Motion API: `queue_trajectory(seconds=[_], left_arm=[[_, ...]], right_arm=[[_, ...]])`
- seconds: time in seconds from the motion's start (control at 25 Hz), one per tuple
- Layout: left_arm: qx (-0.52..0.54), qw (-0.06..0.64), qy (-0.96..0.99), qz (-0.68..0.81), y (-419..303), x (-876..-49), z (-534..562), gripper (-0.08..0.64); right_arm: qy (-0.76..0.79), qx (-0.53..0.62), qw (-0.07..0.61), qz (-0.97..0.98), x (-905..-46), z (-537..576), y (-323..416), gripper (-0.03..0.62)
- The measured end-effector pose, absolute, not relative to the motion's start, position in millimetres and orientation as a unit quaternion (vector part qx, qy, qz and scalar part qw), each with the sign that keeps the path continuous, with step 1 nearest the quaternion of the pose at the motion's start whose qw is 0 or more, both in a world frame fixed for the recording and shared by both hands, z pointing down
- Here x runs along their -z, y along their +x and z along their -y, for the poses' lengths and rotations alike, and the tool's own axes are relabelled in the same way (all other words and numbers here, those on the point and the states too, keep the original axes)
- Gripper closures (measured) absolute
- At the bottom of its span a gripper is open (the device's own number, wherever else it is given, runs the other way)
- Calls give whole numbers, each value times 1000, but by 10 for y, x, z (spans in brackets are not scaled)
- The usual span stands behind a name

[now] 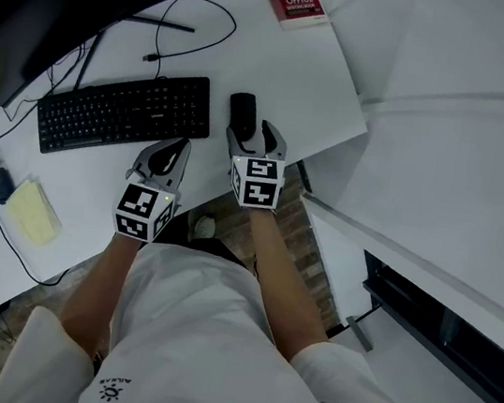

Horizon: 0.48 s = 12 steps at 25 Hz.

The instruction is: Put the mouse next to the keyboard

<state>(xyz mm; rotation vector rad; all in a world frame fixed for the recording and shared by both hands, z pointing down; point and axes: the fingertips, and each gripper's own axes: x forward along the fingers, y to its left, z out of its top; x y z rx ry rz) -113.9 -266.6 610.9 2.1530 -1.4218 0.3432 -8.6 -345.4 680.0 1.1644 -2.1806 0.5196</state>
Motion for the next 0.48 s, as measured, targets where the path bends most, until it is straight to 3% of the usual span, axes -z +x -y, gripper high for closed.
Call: queue_trajectory(seconds=[0.12,0.48], left_arm=[[-125,257,800,528,-1074,-6031,2614,549],[-122,230,803,535,-836,-5773,2262,549]], right_arm=[[441,-189,292,827,-6688,3386,-24,287],[436,-166,256,847,-6313,3032,205,477]])
